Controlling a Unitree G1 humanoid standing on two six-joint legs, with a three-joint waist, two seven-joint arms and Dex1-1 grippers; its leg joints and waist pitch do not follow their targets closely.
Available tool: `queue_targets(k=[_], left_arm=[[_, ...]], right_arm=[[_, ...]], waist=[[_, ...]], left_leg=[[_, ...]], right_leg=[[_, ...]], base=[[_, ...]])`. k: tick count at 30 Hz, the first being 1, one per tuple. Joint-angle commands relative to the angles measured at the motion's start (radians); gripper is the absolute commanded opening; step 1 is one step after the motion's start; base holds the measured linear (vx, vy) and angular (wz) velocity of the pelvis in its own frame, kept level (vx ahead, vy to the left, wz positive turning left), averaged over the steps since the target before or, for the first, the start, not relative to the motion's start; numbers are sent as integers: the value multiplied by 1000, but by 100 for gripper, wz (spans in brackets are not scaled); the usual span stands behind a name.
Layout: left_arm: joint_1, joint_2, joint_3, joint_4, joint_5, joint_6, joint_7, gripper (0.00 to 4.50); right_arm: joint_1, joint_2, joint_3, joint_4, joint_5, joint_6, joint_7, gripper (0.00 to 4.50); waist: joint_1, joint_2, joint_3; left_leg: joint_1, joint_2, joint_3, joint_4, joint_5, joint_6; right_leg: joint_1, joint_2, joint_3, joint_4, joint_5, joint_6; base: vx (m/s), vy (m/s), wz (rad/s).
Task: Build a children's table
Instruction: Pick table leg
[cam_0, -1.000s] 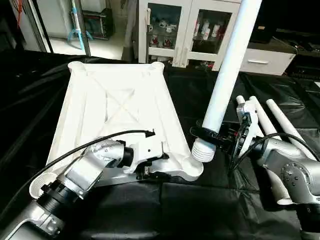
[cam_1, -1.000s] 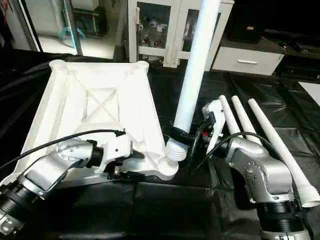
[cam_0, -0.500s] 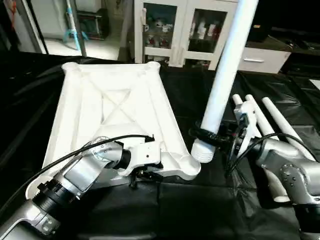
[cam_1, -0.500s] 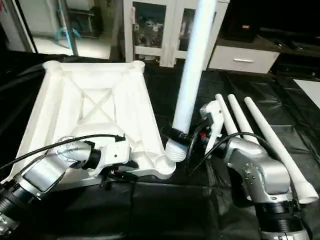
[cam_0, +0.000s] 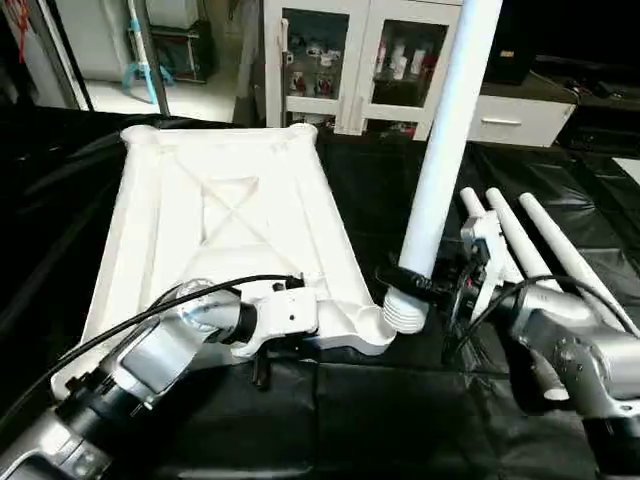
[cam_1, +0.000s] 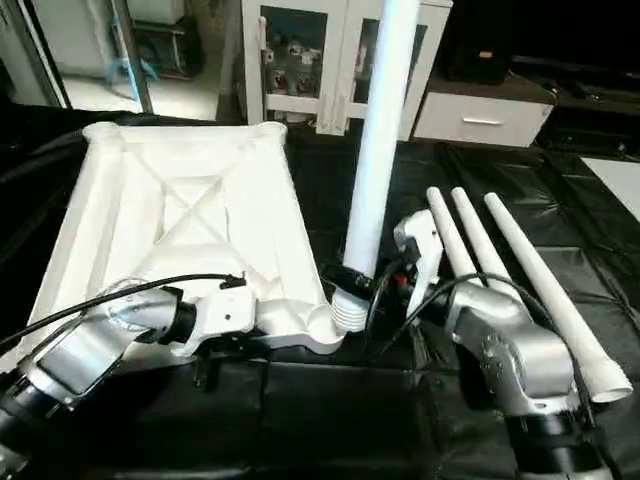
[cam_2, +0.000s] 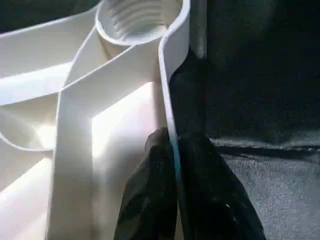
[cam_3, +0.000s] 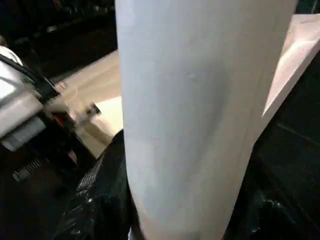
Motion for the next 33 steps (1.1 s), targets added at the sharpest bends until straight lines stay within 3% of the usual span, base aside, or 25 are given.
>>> queue_targets(k=[1,4,12,19,20,24,33], left_arm=[[7,-8,-7,15,18,-33,11,10],[9,-13,-24,24,36,-79,8,2],[18,-23,-18,35,35,-50,4,1],[9,-24,-30,47,43,-42,-26,0],[7,-25,-31,48,43,-42,-31,0],[1,-27,-38,52,43,-40,-46,0],[-21,-34,-46,70,55,-32,-74,0]], right_arm=[[-4,2,3,-10,-15,-28,-9,186],[-1,14,13,-5,-22,-38,-17,186],[4,33,10,-10,-9,-40,-6,186],[30,30,16,23,-20,-60,16,186],[31,31,17,28,-22,-62,17,186],[28,39,20,46,-23,-62,21,186],[-29,74,54,148,-47,-85,46,186]], waist=[[2,4,-54],[7,1,-54],[22,1,-54],[22,4,-53],[23,10,-54],[21,8,-54],[19,11,-56]], left_leg=[[7,59,-21,-79,-179,-9],[8,60,-20,-80,-176,-4],[9,61,-19,-81,-174,-9],[6,59,-20,-82,-181,-9],[6,60,-21,-82,-183,-9],[6,59,-21,-83,-192,-11],[10,62,-21,-84,-205,-20]], right_leg=[[36,-96,61,-99,-253,-142],[34,-97,62,-98,-244,-143],[32,-99,62,-98,-254,-133],[34,-99,62,-100,-262,-126],[33,-99,62,-100,-254,-129],[35,-98,62,-101,-260,-134],[32,-98,61,-98,-233,-156]], base=[[0,0,0],[0,0,0],[0,0,0],[0,0,0],[0,0,0],[0,0,0],[0,0,0]])
